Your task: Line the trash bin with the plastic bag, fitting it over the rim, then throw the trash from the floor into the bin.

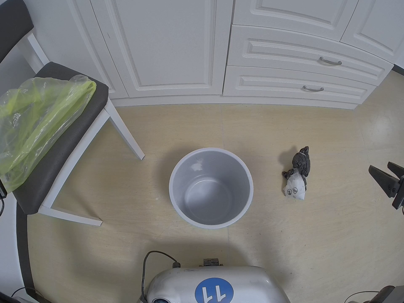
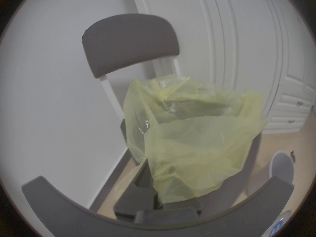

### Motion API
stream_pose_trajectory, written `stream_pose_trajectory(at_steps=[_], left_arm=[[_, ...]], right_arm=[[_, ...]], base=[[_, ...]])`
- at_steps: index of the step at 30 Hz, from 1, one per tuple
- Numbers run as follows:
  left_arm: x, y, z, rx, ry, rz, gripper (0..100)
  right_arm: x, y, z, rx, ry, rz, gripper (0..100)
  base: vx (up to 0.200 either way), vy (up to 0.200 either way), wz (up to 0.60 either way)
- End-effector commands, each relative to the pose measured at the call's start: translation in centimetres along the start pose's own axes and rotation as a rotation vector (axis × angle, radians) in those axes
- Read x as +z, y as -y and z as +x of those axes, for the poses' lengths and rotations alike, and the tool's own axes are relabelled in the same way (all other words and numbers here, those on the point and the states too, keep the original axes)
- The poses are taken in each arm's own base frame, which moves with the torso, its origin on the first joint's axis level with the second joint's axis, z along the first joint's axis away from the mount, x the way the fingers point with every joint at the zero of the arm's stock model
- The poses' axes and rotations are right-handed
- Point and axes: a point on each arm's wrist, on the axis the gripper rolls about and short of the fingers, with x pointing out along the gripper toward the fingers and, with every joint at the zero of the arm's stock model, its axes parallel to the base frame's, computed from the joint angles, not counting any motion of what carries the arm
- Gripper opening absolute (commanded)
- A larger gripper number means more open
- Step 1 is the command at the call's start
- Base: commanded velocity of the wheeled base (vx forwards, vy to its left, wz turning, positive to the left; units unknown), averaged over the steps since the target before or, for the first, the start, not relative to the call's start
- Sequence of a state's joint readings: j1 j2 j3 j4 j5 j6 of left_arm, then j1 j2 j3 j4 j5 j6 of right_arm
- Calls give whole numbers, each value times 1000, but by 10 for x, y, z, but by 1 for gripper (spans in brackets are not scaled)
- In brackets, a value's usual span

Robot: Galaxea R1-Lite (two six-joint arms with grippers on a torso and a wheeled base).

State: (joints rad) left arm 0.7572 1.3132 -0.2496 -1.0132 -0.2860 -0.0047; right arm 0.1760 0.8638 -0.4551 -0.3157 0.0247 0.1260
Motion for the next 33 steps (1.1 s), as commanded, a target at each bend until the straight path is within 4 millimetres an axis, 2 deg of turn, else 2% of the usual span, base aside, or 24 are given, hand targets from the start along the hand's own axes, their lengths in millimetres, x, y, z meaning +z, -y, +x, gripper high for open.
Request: stream_pose_trajectory(at_steps=[1,4,6,8,10,14,15,19,22,25,27,28,33], left_arm=[[28,40,-44,-261,162,-93,0],[40,58,-55,-394,139,-129,0],[44,63,-58,-426,132,-136,0],[68,79,-72,-562,154,-195,0],[83,87,-81,-639,170,-242,0],[102,101,-87,-713,183,-292,0],[103,101,-88,-716,185,-295,0],[109,116,-93,-815,157,-379,0],[109,122,-98,-866,109,-478,0],[122,123,-107,-936,118,-582,0],[122,123,-107,-936,118,-582,0],[125,119,-119,-1011,109,-614,0],[119,116,-129,-1084,74,-597,0]], right_arm=[[3,-5,-10,50,39,-8,100],[6,-7,-12,67,60,-6,100],[7,-7,-11,66,70,-5,100],[10,-8,-9,68,93,-5,100],[13,-8,-3,69,88,-5,100],[18,-11,13,82,75,-6,100],[18,-12,15,85,75,-6,100],[25,-25,43,155,93,4,100],[19,-36,60,201,61,48,100],[18,-54,74,247,56,143,100],[18,-54,74,247,56,143,100],[15,-72,91,263,53,214,100],[4,-86,101,272,16,231,100]], base=[[0,0,0],[0,0,0],[0,0,0],[0,0,0],[0,0,0],[0,0,0],[0,0,0],[0,0,0],[0,0,0],[0,0,0],[0,0,0],[0,0,0],[0,0,0]])
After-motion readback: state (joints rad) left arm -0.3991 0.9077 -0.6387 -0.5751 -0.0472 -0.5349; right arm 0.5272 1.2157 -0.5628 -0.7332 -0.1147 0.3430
